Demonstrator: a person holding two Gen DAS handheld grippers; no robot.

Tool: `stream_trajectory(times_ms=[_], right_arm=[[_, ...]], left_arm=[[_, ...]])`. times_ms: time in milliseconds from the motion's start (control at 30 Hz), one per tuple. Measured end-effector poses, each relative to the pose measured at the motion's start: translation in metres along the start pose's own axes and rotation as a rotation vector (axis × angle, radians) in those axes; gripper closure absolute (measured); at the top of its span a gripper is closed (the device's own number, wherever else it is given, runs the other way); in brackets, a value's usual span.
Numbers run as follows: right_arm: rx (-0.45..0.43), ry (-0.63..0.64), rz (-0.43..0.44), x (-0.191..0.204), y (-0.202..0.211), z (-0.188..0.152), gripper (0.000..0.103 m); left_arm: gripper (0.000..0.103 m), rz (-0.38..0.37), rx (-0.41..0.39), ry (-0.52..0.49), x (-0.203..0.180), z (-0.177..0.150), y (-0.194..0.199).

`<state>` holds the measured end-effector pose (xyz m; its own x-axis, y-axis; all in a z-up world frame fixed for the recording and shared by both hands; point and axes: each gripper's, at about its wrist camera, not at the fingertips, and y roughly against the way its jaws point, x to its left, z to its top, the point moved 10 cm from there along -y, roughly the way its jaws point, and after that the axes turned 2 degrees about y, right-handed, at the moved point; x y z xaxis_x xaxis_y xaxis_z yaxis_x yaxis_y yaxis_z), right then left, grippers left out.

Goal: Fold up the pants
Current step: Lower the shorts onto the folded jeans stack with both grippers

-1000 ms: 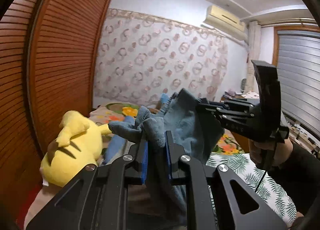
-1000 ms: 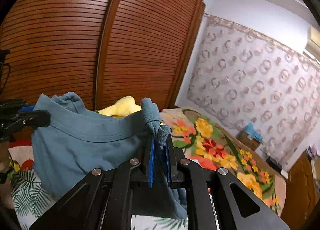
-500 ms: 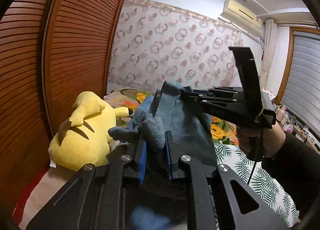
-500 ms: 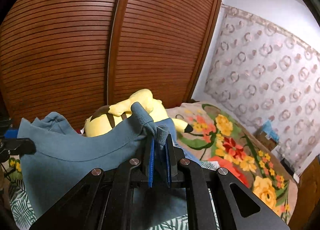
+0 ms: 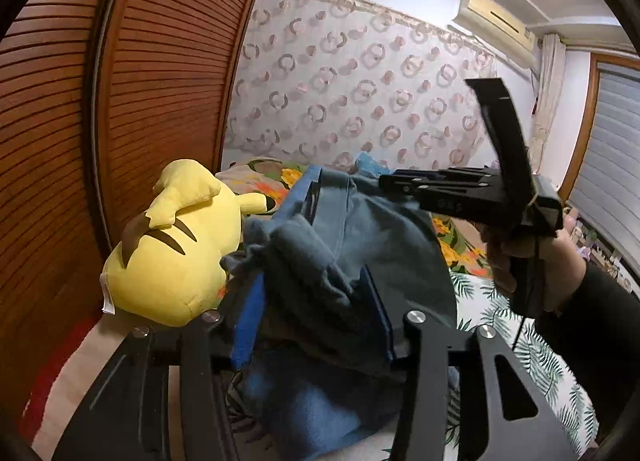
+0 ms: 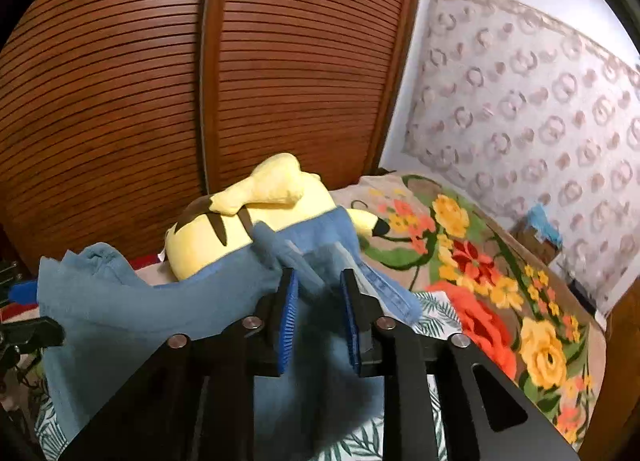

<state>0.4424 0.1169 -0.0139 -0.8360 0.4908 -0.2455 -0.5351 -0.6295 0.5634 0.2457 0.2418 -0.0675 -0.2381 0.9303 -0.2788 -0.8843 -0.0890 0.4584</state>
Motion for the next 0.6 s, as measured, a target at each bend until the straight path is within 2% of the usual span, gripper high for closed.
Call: stream_trajectory(times_ms=[167,333,400,467,600], right_arm=[[-0.007,-0.054,0.039,-0.002,0.021,-0.017,0.076],[0.038,-0.089,-0.007,-0.014,0.011,-0.033,0.076],[0.053,-0.128,-0.019,-0.020,0.002,-0.033,0.076],[0.055,-0.173,0.011,-0.020,-0.001,-0.031,0.076],[0.038,-0.176,-0.002,-0.011,0.017,-0.027,0.076]], left_arm=[[0.054,0.039,0.050,-0.028,0.003,-0.014,-0.008],[0.054,0.063,0.101,-0.035,0.009,-0.030,-0.014],[0.054,0.067,0.109,-0.038,0.009,-0.032,-0.014],[0.054,0.068,0.109,-0.040,0.008,-0.032,-0.012],[0.054,0.080,0.102,-0.065,0.003,-0.031,-0.006]])
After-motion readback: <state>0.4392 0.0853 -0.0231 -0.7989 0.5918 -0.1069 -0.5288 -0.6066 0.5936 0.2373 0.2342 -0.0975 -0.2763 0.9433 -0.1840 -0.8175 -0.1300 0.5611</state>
